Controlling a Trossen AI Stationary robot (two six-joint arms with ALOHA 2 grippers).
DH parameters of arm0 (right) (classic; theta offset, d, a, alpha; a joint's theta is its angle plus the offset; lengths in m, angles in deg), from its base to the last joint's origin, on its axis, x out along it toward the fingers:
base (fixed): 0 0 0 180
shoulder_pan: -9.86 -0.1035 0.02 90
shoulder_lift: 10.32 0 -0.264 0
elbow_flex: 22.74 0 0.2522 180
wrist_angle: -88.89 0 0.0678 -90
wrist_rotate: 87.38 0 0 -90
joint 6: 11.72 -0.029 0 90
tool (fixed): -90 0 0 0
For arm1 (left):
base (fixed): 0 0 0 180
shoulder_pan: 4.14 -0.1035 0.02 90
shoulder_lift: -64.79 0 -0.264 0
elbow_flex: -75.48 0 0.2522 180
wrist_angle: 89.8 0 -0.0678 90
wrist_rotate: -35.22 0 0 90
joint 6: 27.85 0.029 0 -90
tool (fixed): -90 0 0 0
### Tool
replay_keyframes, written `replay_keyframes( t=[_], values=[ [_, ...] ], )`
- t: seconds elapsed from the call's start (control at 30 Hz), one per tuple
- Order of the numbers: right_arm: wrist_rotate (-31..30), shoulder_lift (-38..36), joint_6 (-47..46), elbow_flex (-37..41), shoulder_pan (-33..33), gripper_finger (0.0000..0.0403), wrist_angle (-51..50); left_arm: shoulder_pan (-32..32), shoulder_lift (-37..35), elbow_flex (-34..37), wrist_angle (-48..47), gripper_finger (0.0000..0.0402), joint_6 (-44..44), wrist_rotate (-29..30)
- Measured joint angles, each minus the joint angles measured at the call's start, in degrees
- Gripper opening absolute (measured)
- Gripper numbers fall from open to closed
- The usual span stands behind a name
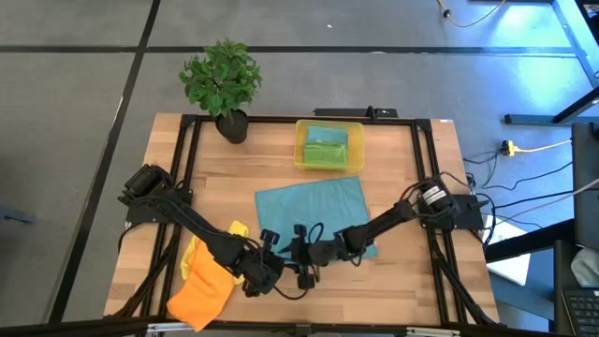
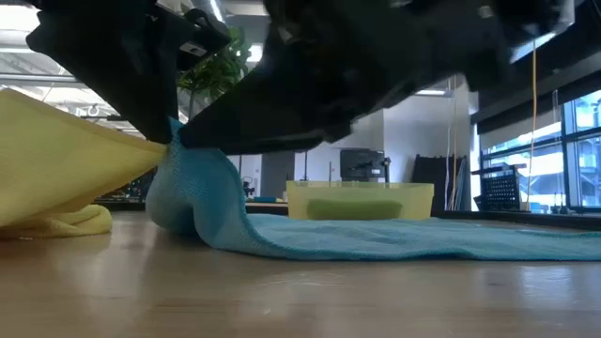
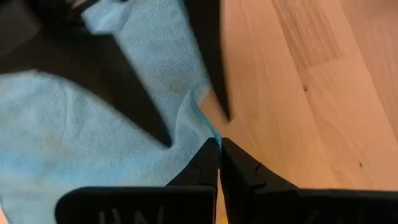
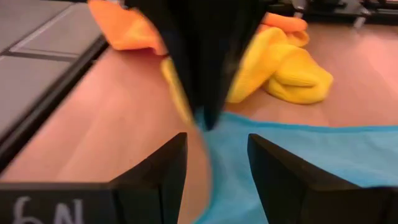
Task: Fold microfiber towels
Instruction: Fold the blue microfiber towel
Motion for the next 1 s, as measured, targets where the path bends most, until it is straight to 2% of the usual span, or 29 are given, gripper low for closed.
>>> replay_keyframes(
  t=[0.27,0.53,0.67,0.87,1.0],
  values=[
    [2.7,1.2,0.8,-2.5,0.6,0.0171,-0.8,0.5,0.0,0.0,0.0,0.0,0.0,-0.2],
    [2.9,1.2,0.1,-2.3,0.7,0.0166,-1.7,0.5,0.0,0.0,-0.1,0.0,-0.2,0.0],
    [3.0,1.2,1.0,-2.2,0.8,0.0126,-3.3,0.5,0.0,0.0,-0.1,0.0,-0.2,0.0],
    [4.9,1.2,1.6,-2.2,0.9,0.0014,-3.2,0.6,0.0,0.0,-0.4,0.001,-1.9,-0.6],
    [4.9,1.2,2.2,-2.2,0.8,0.0011,-4.2,0.7,0.0,0.0,-5.5,0.0043,-2.6,-3.7]
  ],
)
